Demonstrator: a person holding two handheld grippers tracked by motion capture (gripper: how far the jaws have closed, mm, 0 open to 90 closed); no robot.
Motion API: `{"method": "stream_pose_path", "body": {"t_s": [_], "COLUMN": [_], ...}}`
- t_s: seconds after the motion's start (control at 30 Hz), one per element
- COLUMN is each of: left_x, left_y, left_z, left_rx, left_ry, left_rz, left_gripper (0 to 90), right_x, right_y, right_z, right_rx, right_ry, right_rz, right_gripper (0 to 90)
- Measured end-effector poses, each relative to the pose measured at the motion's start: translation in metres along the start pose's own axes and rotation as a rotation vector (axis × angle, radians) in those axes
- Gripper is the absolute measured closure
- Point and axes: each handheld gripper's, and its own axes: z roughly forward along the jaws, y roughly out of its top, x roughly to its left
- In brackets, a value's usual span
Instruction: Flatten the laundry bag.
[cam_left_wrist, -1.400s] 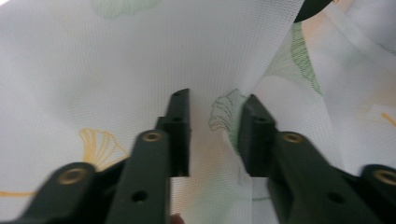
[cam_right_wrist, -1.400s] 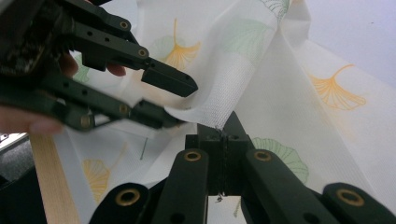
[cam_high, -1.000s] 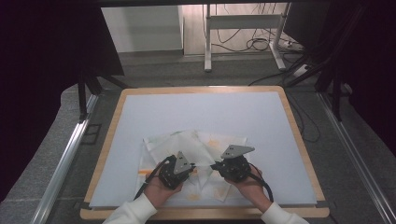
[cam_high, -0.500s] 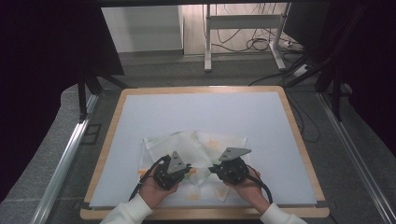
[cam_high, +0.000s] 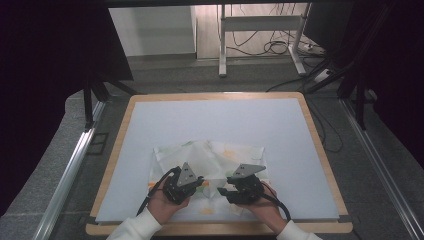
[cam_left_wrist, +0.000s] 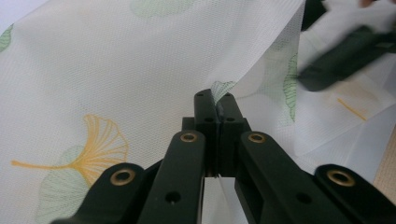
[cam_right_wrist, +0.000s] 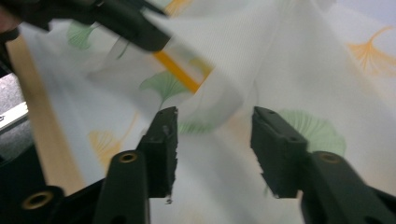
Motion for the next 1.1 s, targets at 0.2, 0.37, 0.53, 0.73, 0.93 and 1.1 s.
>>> {"method": "stream_pose_path", "body": {"t_s": [0.2,0.37,0.53,0.73,0.93,1.1], "left_x": [-0.001,0.0,0.0,0.001,0.002,0.003], "left_y": [0.0,0.001,0.0,0.0,-0.001,-0.001], "left_z": [-0.002,-0.001,0.0,0.0,-0.001,0.0], "left_rx": [-0.004,0.001,0.005,0.01,0.011,0.012], "left_ry": [0.001,0.0,0.001,-0.002,0.0,0.002], "left_rz": [0.001,-0.001,0.0,-0.003,-0.003,-0.005], "left_gripper": [90.0,90.0,90.0,90.0,90.0,90.0], "right_x": [0.008,0.01,0.009,0.008,0.003,-0.005], "right_y": [-0.018,-0.037,-0.04,-0.04,-0.039,-0.037], "right_z": [-0.022,-0.025,-0.017,-0.019,-0.021,-0.026], "right_rx": [0.054,0.147,0.198,0.203,0.199,0.191], "right_ry": [0.014,0.036,0.028,-0.011,-0.04,-0.022], "right_rz": [-0.029,-0.071,-0.109,-0.142,-0.137,-0.113], "right_gripper": [43.0,36.3,37.4,56.4,79.4,85.2]}}
